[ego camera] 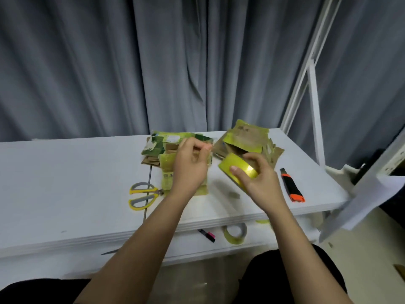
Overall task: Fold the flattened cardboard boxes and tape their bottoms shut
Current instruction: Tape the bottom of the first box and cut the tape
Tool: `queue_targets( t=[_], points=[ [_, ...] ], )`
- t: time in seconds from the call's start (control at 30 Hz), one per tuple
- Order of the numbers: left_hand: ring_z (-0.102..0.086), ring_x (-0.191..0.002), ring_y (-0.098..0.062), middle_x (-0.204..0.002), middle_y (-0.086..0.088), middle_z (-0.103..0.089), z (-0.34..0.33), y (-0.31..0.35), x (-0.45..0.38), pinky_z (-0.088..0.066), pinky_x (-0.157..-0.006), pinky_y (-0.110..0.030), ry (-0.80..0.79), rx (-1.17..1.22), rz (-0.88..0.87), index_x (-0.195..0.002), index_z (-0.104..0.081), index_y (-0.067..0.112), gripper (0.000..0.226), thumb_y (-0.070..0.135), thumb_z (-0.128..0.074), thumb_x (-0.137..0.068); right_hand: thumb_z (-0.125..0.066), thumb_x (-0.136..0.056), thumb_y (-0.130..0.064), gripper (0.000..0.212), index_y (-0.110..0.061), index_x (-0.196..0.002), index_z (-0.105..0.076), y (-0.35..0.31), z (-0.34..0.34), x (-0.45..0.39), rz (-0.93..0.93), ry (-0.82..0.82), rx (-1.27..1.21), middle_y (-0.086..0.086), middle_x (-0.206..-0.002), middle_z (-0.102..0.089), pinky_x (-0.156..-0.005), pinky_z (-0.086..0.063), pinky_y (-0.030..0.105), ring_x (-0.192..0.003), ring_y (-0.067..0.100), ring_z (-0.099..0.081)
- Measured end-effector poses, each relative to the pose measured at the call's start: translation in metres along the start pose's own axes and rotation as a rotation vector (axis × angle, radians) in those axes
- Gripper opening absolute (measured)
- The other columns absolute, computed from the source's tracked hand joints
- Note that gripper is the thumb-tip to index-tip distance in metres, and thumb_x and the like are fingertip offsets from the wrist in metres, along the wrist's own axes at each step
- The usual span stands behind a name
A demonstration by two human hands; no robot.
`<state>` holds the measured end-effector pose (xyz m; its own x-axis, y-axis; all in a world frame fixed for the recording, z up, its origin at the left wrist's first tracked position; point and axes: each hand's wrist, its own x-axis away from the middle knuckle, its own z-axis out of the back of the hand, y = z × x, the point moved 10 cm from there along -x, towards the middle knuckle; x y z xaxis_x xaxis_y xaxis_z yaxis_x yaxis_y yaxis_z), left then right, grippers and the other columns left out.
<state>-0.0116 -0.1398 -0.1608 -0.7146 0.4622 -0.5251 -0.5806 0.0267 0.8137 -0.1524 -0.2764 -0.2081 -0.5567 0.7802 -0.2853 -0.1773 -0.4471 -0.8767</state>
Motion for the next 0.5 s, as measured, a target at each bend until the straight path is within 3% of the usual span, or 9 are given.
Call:
queue_targets(
  t=[0.07, 0.2, 0.27, 0.33, 0.4, 0.5],
  points=[
    [-0.048, -0.078, 0.009, -0.082, 0.010, -0.050, -0.004, 0.011, -0.006, -0.035, -0.071, -0.011, 0.008, 0.020, -0.052, -0.071, -0.052, 0.022, 0.024, 0.008, -0.061, -0.088, -0.072, -0.075, -0.055, 0.042, -0.033, -0.108, -0.058, -0.002, 0.016, -0.023, -0.033, 0.056, 0.182, -0.017, -0.098, -0.058, -0.077, -0.043, 0.029, -0.095, 0.005, -0.052],
    [-0.052, -0.076, -0.005, -0.081, 0.009, -0.057, 0.009, -0.035, -0.026, -0.040, -0.071, -0.018, 0.164, 0.198, 0.246, -0.072, -0.054, 0.026, 0.023, 0.015, -0.059, -0.092, -0.069, -0.079, -0.054, 0.032, -0.037, -0.106, -0.066, -0.030, 0.008, -0.055, 0.067, -0.065, 0.300, -0.021, -0.098, -0.057, -0.076, -0.035, 0.026, -0.096, 0.004, -0.049],
    [-0.054, -0.074, -0.003, -0.080, 0.011, -0.058, 0.012, -0.049, -0.035, -0.042, -0.066, -0.011, 0.180, 0.245, 0.333, -0.075, -0.056, 0.025, 0.018, 0.020, -0.058, -0.093, -0.068, -0.082, -0.048, 0.028, -0.039, -0.108, -0.067, -0.045, -0.002, -0.065, 0.124, -0.126, 0.223, -0.027, -0.104, -0.056, -0.080, -0.036, 0.023, -0.101, 0.002, -0.051],
    [-0.054, -0.073, -0.004, -0.080, 0.012, -0.059, 0.016, -0.058, -0.043, -0.044, -0.066, -0.014, 0.193, 0.274, 0.390, -0.078, -0.057, 0.024, 0.015, 0.024, -0.058, -0.093, -0.067, -0.085, -0.044, 0.029, -0.037, -0.114, -0.067, -0.053, -0.013, -0.073, 0.146, -0.189, 0.205, -0.030, -0.106, -0.052, -0.085, -0.032, 0.020, -0.104, -0.003, -0.046],
    [-0.057, -0.077, -0.008, -0.083, 0.011, -0.060, 0.020, -0.063, -0.047, -0.046, -0.072, -0.022, 0.204, 0.289, 0.416, -0.081, -0.059, 0.022, 0.012, 0.026, -0.058, -0.092, -0.064, -0.087, -0.047, 0.030, -0.036, -0.115, -0.068, -0.056, -0.021, -0.083, 0.134, -0.209, 0.290, -0.025, -0.108, -0.054, -0.078, -0.032, 0.020, -0.100, -0.003, -0.043],
    [-0.054, -0.078, 0.002, -0.089, 0.006, -0.059, 0.027, -0.048, -0.050, -0.043, -0.071, -0.011, 0.215, 0.218, 0.249, -0.079, -0.058, 0.021, 0.012, 0.020, -0.060, -0.091, -0.061, -0.084, -0.057, 0.038, -0.032, -0.111, -0.069, -0.056, -0.028, -0.096, 0.115, -0.159, 0.504, -0.013, -0.111, -0.061, -0.058, -0.025, 0.017, -0.095, 0.010, -0.049]
  ],
)
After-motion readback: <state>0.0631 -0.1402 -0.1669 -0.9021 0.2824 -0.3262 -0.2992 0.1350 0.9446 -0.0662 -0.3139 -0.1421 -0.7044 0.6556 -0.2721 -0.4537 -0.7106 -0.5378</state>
